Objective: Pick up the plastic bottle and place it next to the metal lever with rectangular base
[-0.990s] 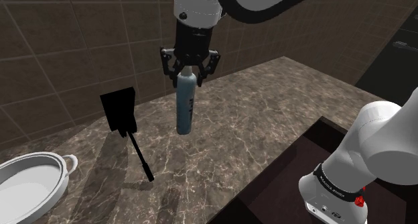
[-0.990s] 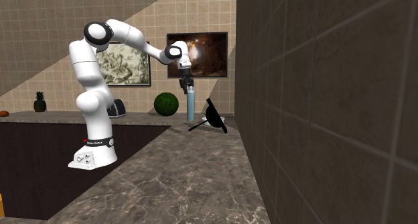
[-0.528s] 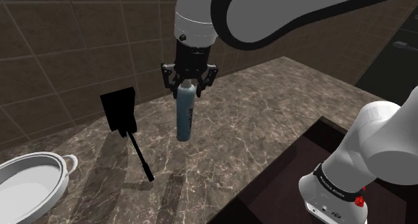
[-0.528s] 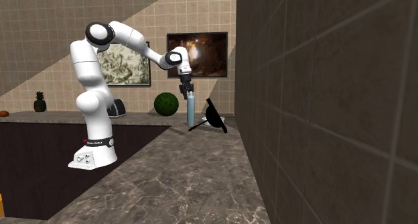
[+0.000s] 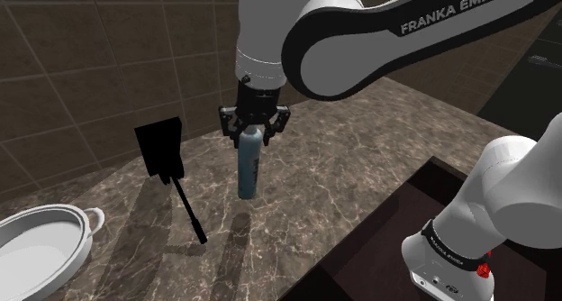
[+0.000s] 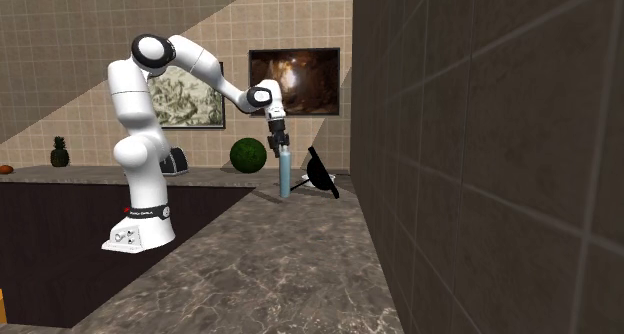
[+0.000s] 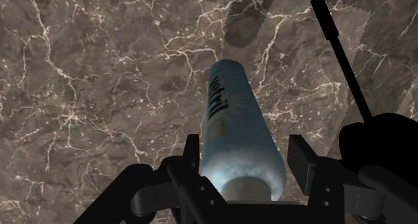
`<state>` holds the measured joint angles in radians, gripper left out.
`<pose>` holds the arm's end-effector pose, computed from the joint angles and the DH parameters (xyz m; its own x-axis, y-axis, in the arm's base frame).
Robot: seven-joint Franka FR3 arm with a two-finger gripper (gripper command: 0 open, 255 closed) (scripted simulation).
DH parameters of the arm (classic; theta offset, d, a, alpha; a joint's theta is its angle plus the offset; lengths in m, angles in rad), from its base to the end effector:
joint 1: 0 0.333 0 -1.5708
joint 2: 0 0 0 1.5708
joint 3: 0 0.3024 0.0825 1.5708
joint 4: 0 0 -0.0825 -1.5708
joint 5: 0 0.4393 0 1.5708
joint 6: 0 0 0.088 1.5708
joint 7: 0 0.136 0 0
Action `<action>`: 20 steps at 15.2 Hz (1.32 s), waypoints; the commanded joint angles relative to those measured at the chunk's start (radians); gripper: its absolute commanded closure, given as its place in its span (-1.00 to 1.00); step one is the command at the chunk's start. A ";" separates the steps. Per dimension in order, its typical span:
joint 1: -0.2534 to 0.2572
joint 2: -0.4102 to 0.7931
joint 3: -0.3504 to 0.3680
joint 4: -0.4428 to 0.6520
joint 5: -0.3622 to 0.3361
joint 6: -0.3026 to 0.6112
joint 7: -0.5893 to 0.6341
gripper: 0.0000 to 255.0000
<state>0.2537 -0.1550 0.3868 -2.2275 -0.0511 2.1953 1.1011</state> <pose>0.4541 0.3348 0.3752 0.8968 -0.4195 0.1407 -0.4167 -0.9076 -0.0505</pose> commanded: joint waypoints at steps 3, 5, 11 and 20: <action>-0.002 0.023 0.003 -0.032 -0.013 0.054 0.012 1.00; -0.002 0.032 0.005 -0.043 -0.018 0.073 0.017 1.00; -0.002 0.032 0.005 -0.043 -0.018 0.073 0.017 1.00; 0.002 -0.007 0.002 -0.012 0.003 0.007 0.002 -1.00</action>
<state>0.2537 -0.1489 0.3889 -2.2457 -0.0550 2.2215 1.1066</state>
